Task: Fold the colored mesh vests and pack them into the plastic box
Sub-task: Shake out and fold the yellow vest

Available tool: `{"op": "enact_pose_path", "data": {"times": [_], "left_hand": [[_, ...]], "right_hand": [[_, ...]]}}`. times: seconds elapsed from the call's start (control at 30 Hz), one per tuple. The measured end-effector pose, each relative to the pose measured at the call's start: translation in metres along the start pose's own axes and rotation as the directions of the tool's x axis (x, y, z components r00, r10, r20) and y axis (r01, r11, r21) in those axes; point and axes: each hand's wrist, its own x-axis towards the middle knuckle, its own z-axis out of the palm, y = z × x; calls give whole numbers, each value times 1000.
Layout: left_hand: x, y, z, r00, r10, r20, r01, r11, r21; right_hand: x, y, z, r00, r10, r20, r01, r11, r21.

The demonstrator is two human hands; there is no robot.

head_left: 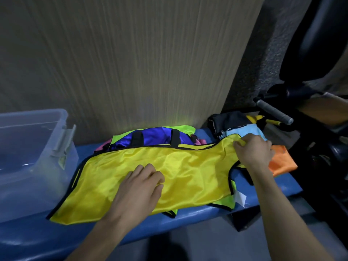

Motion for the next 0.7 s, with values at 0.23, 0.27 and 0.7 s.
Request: {"op": "enact_pose_path", "data": {"times": [0.23,0.27,0.7], "left_hand": [[51,26,-17,999,21,42,-9,963,-269],[68,33,-18,999,12,44,3,944,-329],[207,103,13,979,-78,188,138,934,-330]], "right_hand": [[-9,3,-13,970,-214,-112,241,864,442],[-12,3,-15,961,-244,-134,278,836,473],[-40,7,-23,848,-471,-241,527,707,472]]}}
